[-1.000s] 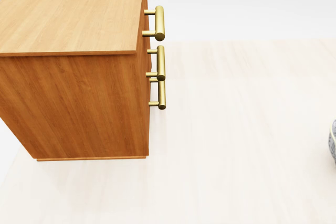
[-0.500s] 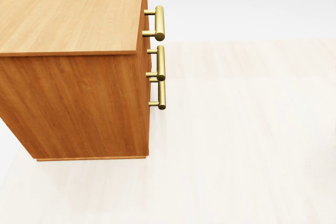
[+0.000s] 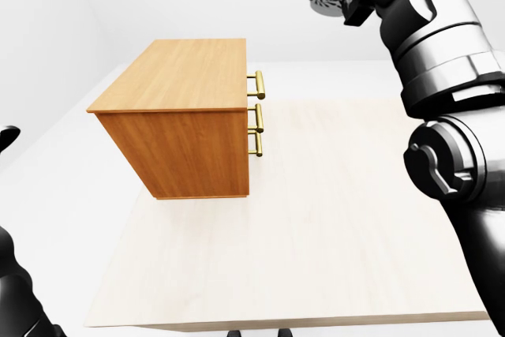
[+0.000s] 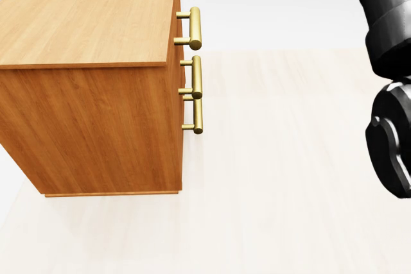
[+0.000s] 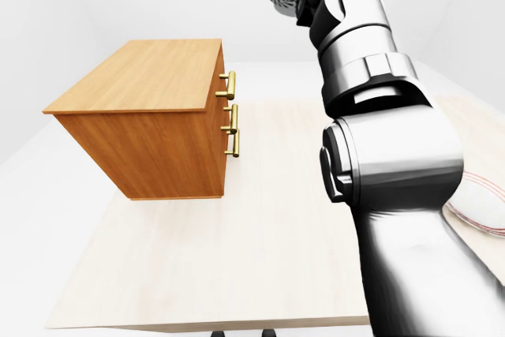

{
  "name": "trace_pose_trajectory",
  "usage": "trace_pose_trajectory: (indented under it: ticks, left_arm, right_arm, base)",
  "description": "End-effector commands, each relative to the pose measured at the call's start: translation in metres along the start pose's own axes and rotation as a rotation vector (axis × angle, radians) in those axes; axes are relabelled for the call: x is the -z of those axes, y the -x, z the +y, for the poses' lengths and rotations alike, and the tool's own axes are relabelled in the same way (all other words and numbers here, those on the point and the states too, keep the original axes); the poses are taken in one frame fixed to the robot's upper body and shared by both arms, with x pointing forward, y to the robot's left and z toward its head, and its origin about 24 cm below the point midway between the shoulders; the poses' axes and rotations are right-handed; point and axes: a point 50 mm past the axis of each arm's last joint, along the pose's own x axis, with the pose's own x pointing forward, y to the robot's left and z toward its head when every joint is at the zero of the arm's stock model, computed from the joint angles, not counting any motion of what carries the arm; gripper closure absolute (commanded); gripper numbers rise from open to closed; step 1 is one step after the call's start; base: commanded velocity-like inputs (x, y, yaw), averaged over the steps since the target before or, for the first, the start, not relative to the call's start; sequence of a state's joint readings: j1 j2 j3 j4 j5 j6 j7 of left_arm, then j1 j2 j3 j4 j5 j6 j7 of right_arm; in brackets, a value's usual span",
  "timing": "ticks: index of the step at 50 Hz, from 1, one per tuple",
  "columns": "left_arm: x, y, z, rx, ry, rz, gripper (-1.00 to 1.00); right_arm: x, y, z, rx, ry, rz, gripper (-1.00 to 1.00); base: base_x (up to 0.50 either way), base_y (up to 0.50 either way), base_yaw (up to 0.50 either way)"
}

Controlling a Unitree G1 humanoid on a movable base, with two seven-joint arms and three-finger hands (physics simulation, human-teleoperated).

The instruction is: Put the bowl on top of the cabinet.

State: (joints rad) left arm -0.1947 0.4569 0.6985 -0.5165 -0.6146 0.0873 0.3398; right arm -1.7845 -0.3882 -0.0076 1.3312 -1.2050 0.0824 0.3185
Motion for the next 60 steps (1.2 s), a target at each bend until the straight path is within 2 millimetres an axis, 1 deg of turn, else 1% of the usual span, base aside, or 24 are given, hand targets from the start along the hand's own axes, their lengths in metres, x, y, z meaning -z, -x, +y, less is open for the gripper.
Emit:
trace_pose_trajectory:
  ticks: [1, 5, 7, 12, 14, 16, 19, 20, 22, 23, 29, 30, 31, 33, 37, 41, 43, 44, 46, 51, 60]
  left_arm:
    - [-0.001, 0.0, 0.001, -0.003, 0.011, 0.0, -1.0]
    - [-0.002, 0.0, 0.001, -0.005, 0.015, -0.002, -1.0]
    - [-0.002, 0.0, 0.001, -0.006, 0.014, 0.001, -1.0]
    - [-0.003, 0.0, 0.001, -0.004, 0.016, -0.003, -1.0]
    - [-0.002, 0.0, 0.002, -0.006, 0.015, -0.001, -1.0]
    - [-0.001, 0.0, 0.002, -0.007, 0.013, 0.003, -1.0]
    - [-0.001, 0.0, 0.002, -0.007, 0.012, 0.004, -1.0]
    - [-0.001, 0.001, 0.002, -0.007, 0.013, 0.004, -1.0]
    - [-0.001, 0.0, 0.002, -0.01, 0.013, 0.005, -1.0]
    - [-0.001, 0.0, 0.002, -0.01, 0.013, 0.005, -1.0]
    - [-0.002, 0.0, 0.002, -0.01, 0.016, 0.003, -1.0]
    - [-0.002, 0.001, 0.002, -0.008, 0.016, 0.002, -1.0]
    - [-0.002, 0.0, 0.002, -0.009, 0.017, 0.001, -1.0]
    - [-0.002, 0.0, 0.002, -0.009, 0.017, 0.002, -1.0]
    - [-0.002, 0.0, 0.002, -0.008, 0.016, 0.002, -1.0]
    - [-0.001, 0.0, 0.001, -0.007, 0.016, 0.003, -1.0]
    - [-0.002, 0.0, 0.001, -0.008, 0.018, 0.0, -1.0]
    - [-0.002, 0.0, 0.001, -0.009, 0.018, 0.001, -1.0]
    - [-0.002, 0.0, 0.001, -0.007, 0.018, 0.001, -1.0]
    - [-0.002, 0.0, 0.001, -0.008, 0.018, 0.002, -1.0]
    - [-0.001, 0.0, 0.002, -0.01, 0.018, 0.004, -1.0]
  right_arm:
    - [-0.082, 0.011, -0.01, 0.091, 0.021, -0.203, 1.0]
    - [-0.091, 0.014, -0.015, 0.101, -0.02, -0.244, 1.0]
    - [-0.092, 0.014, -0.014, 0.096, -0.052, -0.244, 1.0]
    - [-0.103, 0.016, -0.01, 0.073, -0.126, -0.281, 1.0]
    - [-0.11, 0.017, -0.007, 0.067, -0.137, -0.3, 1.0]
    - [-0.116, 0.019, -0.006, 0.053, -0.19, -0.329, 1.0]
    - [-0.122, 0.02, -0.004, 0.05, -0.197, -0.347, 1.0]
    - [-0.128, 0.022, -0.003, 0.034, -0.263, -0.376, 1.0]
    - [-0.13, 0.022, 0.0, 0.038, -0.239, -0.376, 1.0]
    - [-0.132, 0.022, 0.002, 0.029, -0.258, -0.383, 1.0]
    - [-0.135, 0.023, 0.004, 0.022, -0.3, -0.399, 1.0]
    - [-0.135, 0.023, 0.005, 0.009, -0.347, -0.407, 1.0]
    - [-0.134, 0.022, 0.006, 0.008, -0.343, -0.402, 1.0]
    - [-0.133, 0.021, 0.009, -0.013, -0.389, -0.41, 1.0]
    - [-0.131, 0.019, 0.018, -0.04, -0.389, -0.401, 1.0]
    - [-0.129, 0.017, 0.03, -0.086, -0.349, -0.392, 1.0]
    - [-0.13, 0.017, 0.035, -0.11, -0.341, -0.393, 1.0]
    - [-0.13, 0.016, 0.041, -0.131, -0.329, -0.392, 1.0]
    - [-0.132, 0.016, 0.044, -0.141, -0.33, -0.395, 1.0]
    - [-0.136, 0.017, 0.051, -0.17, -0.32, -0.405, 1.0]
    - [-0.151, 0.022, 0.066, -0.215, -0.277, -0.434, 1.0]
  base:
    - [0.0, 0.0, 0.0]
    - [0.0, 0.0, 0.0]
    - [0.0, 0.0, 0.0]
    - [0.0, 0.0, 0.0]
    - [0.0, 0.0, 0.0]
    - [0.0, 0.0, 0.0]
    - [0.0, 0.0, 0.0]
    - [0.0, 0.0, 0.0]
    - [0.0, 0.0, 0.0]
    - [0.0, 0.0, 0.0]
    - [0.0, 0.0, 0.0]
    - [0.0, 0.0, 0.0]
    - [0.0, 0.0, 0.0]
    - [0.0, 0.0, 0.0]
    - [0.0, 0.0, 0.0]
    - [0.0, 0.0, 0.0]
    - [0.0, 0.0, 0.0]
    - [0.0, 0.0, 0.0]
    - [0.0, 0.0, 0.0]
    - [0.0, 0.0, 0.0]
    - [0.0, 0.0, 0.0]
